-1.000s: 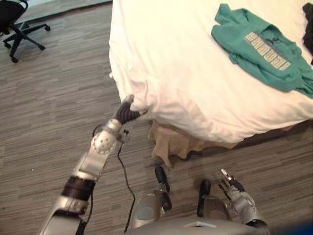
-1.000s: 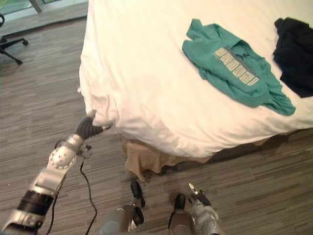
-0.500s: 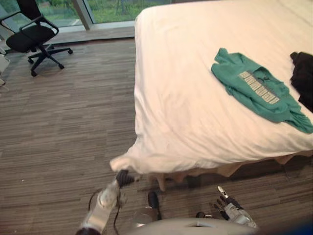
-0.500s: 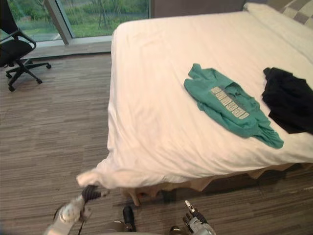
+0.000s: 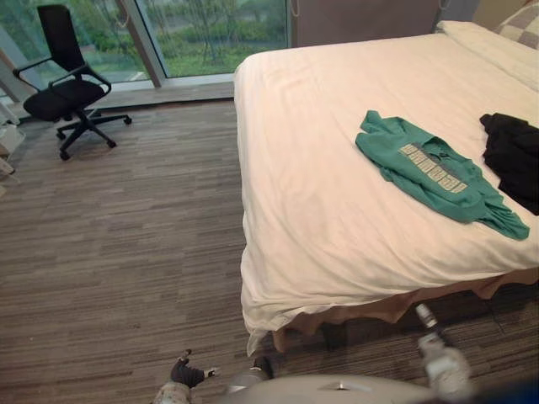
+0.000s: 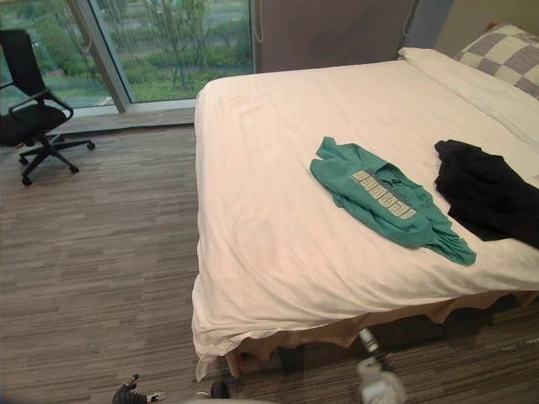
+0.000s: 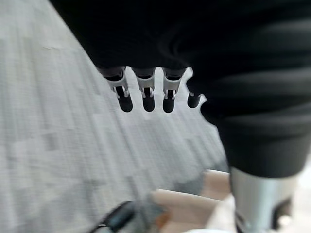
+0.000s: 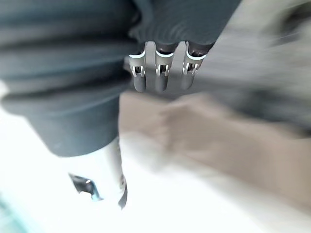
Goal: Tidy the bed and pick cloth on bed and put in laundry
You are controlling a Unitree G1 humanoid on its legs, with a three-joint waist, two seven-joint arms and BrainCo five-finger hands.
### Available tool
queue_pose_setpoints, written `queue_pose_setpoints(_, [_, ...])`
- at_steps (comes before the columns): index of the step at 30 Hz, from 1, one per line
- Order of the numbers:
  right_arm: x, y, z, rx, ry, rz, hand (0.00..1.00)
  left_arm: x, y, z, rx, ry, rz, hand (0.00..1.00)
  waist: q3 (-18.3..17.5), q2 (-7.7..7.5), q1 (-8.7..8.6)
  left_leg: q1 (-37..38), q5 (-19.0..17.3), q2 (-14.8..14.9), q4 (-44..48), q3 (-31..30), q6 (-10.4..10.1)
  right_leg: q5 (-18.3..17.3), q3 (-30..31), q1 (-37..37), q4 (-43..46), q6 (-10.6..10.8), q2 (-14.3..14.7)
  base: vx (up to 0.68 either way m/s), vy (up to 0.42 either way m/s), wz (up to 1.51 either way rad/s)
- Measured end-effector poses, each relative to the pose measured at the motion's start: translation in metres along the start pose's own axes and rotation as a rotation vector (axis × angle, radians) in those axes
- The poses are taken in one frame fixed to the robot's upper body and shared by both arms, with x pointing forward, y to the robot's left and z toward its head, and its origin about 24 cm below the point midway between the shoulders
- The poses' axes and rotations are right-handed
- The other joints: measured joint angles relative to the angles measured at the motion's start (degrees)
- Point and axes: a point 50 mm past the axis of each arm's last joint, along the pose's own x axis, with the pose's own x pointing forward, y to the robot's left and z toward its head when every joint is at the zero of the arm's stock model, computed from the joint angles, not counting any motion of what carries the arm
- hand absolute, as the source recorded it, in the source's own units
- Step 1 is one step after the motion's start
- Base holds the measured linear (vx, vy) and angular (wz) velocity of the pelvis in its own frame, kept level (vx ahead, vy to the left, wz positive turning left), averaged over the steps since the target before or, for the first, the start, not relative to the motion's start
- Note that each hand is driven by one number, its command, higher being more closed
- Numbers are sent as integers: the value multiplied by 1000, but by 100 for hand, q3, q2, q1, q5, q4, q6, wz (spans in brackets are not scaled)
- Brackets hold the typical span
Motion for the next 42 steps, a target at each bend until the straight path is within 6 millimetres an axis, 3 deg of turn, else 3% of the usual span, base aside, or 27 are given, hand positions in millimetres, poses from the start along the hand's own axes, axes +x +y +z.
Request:
queue_pose_setpoints(2, [11, 38, 70, -66, -253, 167, 100, 1, -5, 10, -15, -55, -25, 0, -41, -59, -4, -47, -5, -38, 1, -24, 15, -18, -41, -28, -2, 20, -36, 30, 46, 7])
queue_pose_setpoints(3, [11, 46, 81, -76, -293, 201, 100, 1, -7, 11, -15, -62, -33, 0, -69, -78, -6, -78, -8, -45, 2, -42, 20, -20, -46, -55, -1, 26, -41, 64, 34, 8])
queue_pose_setpoints(4, [0, 71, 116, -124, -474, 339, 100, -1, -13, 11, 10, -76, -64, 0, -190, -148, -19, -212, 18, -53, 3, -62, 65, 26, -48, -167, -34, 16, -42, 131, 27, 8])
queue_pose_setpoints(5, [-24, 94, 145, -151, -709, 512, 100, -1, -17, 18, 22, -106, -84, 0, -261, -160, -1, -316, 31, -54, 6, -69, 83, 86, -12, -259, -57, -9, -31, 121, 18, 7])
queue_pose_setpoints(7, [-59, 126, 167, -160, -865, 756, 100, -6, -24, 13, 41, -108, -117, 0, -263, -279, -39, -361, 19, -101, 14, -128, 107, 88, 7, -271, -88, -11, -33, 183, 1, 4])
queue_pose_setpoints(9, [-78, 146, 162, -209, -852, 951, 100, -7, -14, 8, 46, -92, -101, 0, -331, -389, -93, -369, 29, -113, 42, -138, 119, 102, 15, -277, -85, -13, -27, 172, -8, 3])
queue_pose_setpoints(12, [-106, 177, 129, -254, -716, 1275, 100, -10, -15, -1, 17, -69, -96, 0, -319, -358, -182, -346, 59, -90, 46, -160, 159, 273, 49, -293, -86, -88, 1, 111, 0, -12])
queue_pose_setpoints(16, [-146, 219, 63, -289, -398, 1678, 100, -10, -22, 1, 22, -85, -104, 0, -267, -268, -180, -311, 59, -15, 46, -305, 159, 374, 52, -284, -74, -165, 70, 16, -20, -12])
queue_pose_setpoints(20, [-184, 255, 2, -319, -120, 1907, 100, -5, -23, 8, -16, -106, -98, 0, -129, -175, -56, -542, 36, -8, 40, -637, 129, 255, 11, -476, -49, -205, 99, -92, -16, 16])
queue_pose_setpoints(21, [-187, 260, -2, -331, -109, 1922, 100, -4, -22, 10, -22, -112, -96, 0, -93, -189, -13, -608, 58, -22, 36, -647, 139, 216, 6, -528, -42, -177, 82, -170, -26, 20])
queue_pose_setpoints(23, [-200, 291, -19, -415, -82, 1934, 100, 4, -20, 30, -62, -155, -86, 0, 310, -143, 143, -957, 262, 29, 15, -940, 99, 175, -204, -794, 56, -178, 149, -223, -37, 47])
queue_pose_setpoints(24, [-199, 296, -21, -427, -82, 1920, 100, 5, -19, 34, -64, -165, -84, 0, 386, -167, 171, -1044, 309, 56, 15, -994, 94, 160, -253, -867, 93, -214, 152, -235, -14, 61])
queue_pose_setpoints(26, [-200, 314, -23, -443, -98, 1862, 100, 9, -13, 43, -80, -188, -58, 0, 683, -252, 407, -1488, 511, 160, 27, -1267, 49, 175, -475, -1202, 159, -320, 278, -200, -22, 47])
queue_pose_setpoints(30, [-201, 336, -24, -449, -128, 1798, 100, 12, -6, 62, -82, -251, -20, 0, 1160, -275, 532, -1947, 733, 233, 43, -1530, 44, 332, -698, -1521, 137, -356, 393, -78, -13, 30])
queue_pose_setpoints(32, [-202, 341, -18, -466, -181, 1778, 100, 14, -7, 97, -62, -351, -30, 0, 1420, -112, 588, -2142, 786, 216, 43, -1542, 54, 426, -700, -1714, 128, -343, 376, -38, 49, 0])
queue_pose_setpoints(34, [-203, 343, -16, -459, -197, 1761, 100, 14, -8, 118, -67, -391, -38, 0, 1504, -4, 600, -2317, 817, 208, 43, -1553, 48, 482, -700, -1883, 124, -331, 370, -10, 52, -3])
queue_pose_setpoints(35, [-204, 346, -13, -450, -212, 1741, 100, 15, -5, 150, -72, -454, -47, 0, 1662, 101, 584, -2467, 855, 200, 45, -1561, 45, 534, -698, -2038, 123, -322, 362, 0, 49, -4])
queue_pose_setpoints(37, [-205, 349, -11, -442, -225, 1717, 100, 15, -3, 178, -95, -501, -56, 0, 1739, 178, 564, -2717, 924, 197, 46, -1571, 58, 591, -689, -2258, 160, -323, 359, 25, 39, -7])
queue_pose_setpoints(40, [-194, 351, -6, -443, -258, 1637, 100, 14, -2, 206, -120, -538, -68, 0, 1810, 259, 507, -3062, 1066, 187, 49, -1576, 104, 606, -669, -2658, 271, -322, 328, 43, 33, -6])
queue_pose_setpoints(42, [-177, 355, 0, -418, -263, 1519, 100, 16, -8, 225, -115, -538, -95, 0, 1900, 363, 488, -3295, 1148, 157, 51, -1603, 75, 540, -608, -3035, 536, -318, 240, 46, 33, -9])
